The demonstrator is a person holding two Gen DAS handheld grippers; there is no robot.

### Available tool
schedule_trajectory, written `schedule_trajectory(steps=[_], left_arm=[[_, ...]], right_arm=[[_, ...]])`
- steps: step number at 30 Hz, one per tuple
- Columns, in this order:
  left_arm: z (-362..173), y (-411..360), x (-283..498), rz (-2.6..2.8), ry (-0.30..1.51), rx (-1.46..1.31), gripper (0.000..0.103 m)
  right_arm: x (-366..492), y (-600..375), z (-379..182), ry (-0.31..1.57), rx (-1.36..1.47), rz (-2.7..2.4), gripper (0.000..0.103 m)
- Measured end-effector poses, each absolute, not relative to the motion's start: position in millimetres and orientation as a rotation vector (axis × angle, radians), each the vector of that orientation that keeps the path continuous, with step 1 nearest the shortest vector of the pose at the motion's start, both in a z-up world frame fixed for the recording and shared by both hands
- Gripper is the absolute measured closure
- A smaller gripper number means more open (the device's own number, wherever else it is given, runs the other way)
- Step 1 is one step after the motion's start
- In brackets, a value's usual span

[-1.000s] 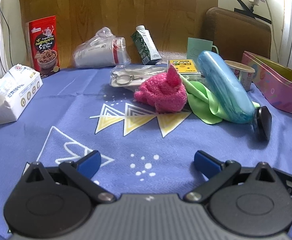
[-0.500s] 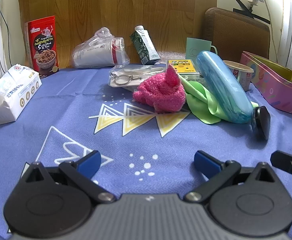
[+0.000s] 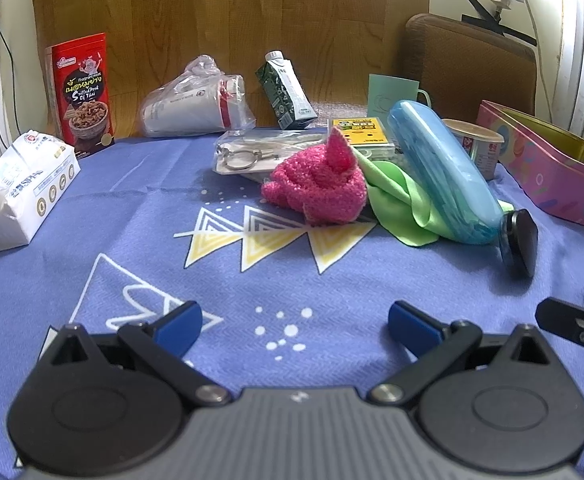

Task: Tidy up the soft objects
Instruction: 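Grasp the black-and-green correction tape with the left tool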

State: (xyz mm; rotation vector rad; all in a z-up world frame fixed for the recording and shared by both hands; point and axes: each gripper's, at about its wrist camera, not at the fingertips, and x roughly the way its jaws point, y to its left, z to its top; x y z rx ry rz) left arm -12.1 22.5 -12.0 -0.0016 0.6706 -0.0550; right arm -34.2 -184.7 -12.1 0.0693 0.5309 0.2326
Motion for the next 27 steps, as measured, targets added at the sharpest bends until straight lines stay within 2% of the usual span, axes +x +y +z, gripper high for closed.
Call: schedule_trajectory(steps=[16, 27], left_arm=[[-11, 23, -12, -0.092, 0.67, -0.006, 0.0], [2, 20, -3, -0.265, 0.691, -0.104, 0.0]], right_arm=[[-31, -184, -11, 0.519, 0.064, 0.24, 0.01], [-23, -189, -8, 0.533, 0.069, 0.267, 0.01]])
